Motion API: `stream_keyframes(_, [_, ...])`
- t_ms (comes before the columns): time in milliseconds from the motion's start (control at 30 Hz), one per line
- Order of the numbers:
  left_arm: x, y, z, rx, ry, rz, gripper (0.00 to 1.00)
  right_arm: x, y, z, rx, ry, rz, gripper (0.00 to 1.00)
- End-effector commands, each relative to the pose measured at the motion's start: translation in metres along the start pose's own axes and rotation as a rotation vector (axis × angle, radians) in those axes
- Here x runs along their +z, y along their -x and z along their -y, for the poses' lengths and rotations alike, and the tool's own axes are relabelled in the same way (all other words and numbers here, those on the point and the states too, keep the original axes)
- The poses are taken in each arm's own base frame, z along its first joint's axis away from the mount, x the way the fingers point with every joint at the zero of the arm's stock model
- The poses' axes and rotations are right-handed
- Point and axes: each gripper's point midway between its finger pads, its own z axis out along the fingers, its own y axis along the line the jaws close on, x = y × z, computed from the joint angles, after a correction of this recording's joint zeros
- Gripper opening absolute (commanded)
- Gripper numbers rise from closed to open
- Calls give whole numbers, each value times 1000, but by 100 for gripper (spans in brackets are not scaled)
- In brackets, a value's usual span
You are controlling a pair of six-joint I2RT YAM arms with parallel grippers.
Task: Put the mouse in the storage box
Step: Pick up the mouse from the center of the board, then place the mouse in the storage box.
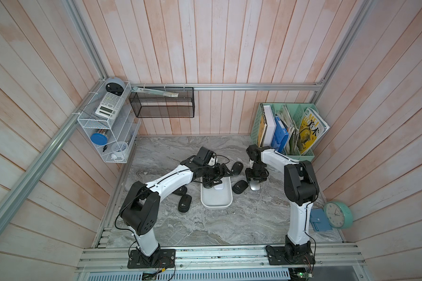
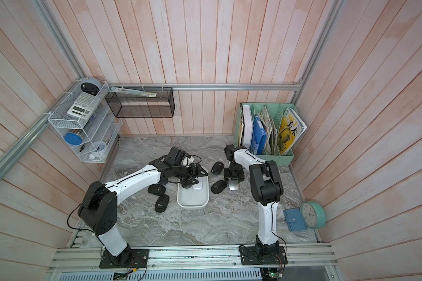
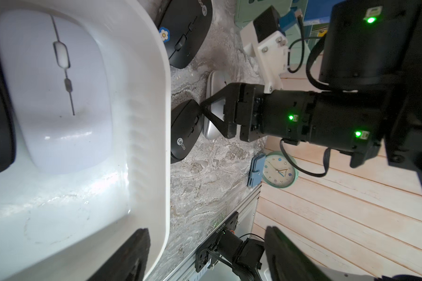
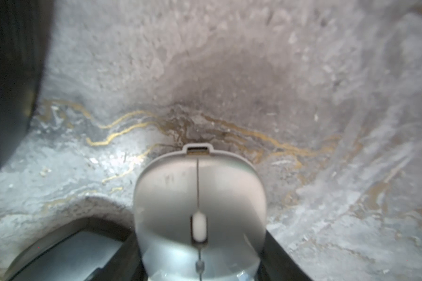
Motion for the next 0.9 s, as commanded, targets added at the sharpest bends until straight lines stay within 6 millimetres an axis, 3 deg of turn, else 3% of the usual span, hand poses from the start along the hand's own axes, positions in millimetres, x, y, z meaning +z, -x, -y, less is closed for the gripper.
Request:
stream_keyframes(0, [-13, -1, -5, 20, 51, 51, 79, -34, 0, -2, 20, 13, 71, 50])
stream_keyframes(233, [-38, -3, -30, 19, 171, 106, 80, -73, -17, -33, -33, 58, 129, 50])
stream_keyframes(533, [-87, -11, -82, -63, 229, 161, 80, -112, -32, -96, -161, 100, 175, 49])
stream_keyframes(667, [-112, -16, -111, -105, 260, 194, 80, -116, -43, -138, -231, 131, 170, 49])
stream_keyframes(867, [-132, -26, -147, -180, 269, 216, 80, -106, -63, -189, -296, 171, 139, 49])
